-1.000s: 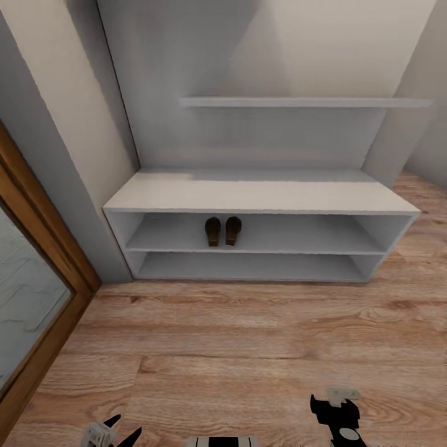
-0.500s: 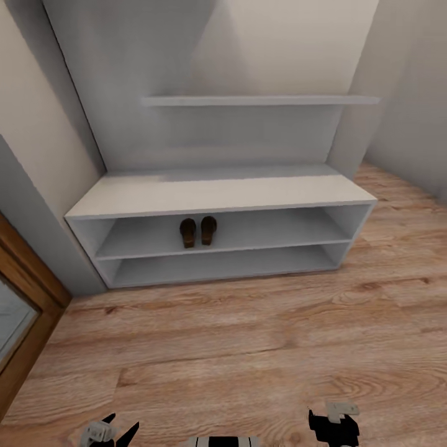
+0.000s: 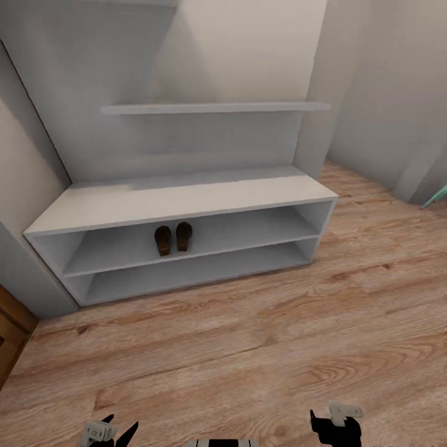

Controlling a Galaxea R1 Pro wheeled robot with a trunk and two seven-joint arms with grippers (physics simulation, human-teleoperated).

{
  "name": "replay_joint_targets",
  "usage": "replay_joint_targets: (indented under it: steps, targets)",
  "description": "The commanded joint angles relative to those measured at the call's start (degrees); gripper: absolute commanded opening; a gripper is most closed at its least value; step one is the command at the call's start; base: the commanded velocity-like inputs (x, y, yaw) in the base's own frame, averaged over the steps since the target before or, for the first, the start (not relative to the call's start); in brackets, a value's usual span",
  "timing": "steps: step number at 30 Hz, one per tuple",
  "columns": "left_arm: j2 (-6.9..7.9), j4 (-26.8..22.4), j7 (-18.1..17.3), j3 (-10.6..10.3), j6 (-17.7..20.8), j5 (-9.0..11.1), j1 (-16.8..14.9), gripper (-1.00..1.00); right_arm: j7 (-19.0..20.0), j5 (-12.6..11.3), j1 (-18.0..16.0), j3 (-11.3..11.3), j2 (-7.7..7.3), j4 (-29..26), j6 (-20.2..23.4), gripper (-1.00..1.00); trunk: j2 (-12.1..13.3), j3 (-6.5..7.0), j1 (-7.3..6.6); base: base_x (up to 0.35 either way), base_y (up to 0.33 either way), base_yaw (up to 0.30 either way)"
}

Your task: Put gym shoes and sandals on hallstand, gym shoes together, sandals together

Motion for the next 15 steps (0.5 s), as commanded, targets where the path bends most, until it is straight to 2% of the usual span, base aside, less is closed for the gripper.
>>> replay_joint_targets:
  steps: [1,5,6,9,11,15]
  targets:
    - [-0.01,0.67,0.9,0.18,-0.02,0.38,-0.02,1.0,2.1,0.61,-0.04,-0.37,-0.35,0.59,-0.88,1.0,0.0,0.16,-0.04,0.0,0.0,-0.27]
    - [-0.06,1.72,3.55,0.17,-0.14,0.47,-0.02,1.0,4.08,0.61,0.01,-0.38,-0.71,0.95,-1.35,1.0,0.05,0.95,-0.14,0.0,0.0,-0.269]
    - [-0.23,2.26,5.33,0.15,-0.17,0.57,-0.02,1.0,4.55,0.58,0.0,-0.42,-0.88,1.03,-1.49,1.0,0.07,1.14,-0.16,0.0,0.0,-0.268]
    - [-0.72,2.64,7.25,0.13,-0.2,0.47,-0.02,1.0,4.79,0.51,0.0,-0.45,-1.02,1.07,-1.57,1.0,0.11,1.72,-0.24,0.0,0.0,-0.268]
    - [-2.56,2.97,12.7,-0.02,-0.28,-0.11,-0.02,1.0,5.0,0.45,0.03,-0.42,-1.24,1.13,-1.63,1.0,0.53,2.07,-0.49,0.0,0.0,-0.268]
    - [-3.21,3.03,15.51,-0.13,-0.29,-0.27,-0.02,1.0,5.04,0.43,0.07,-0.4,-1.17,1.2,-1.64,1.0,2.13,2.67,-1.37,0.0,0.0,-0.268]
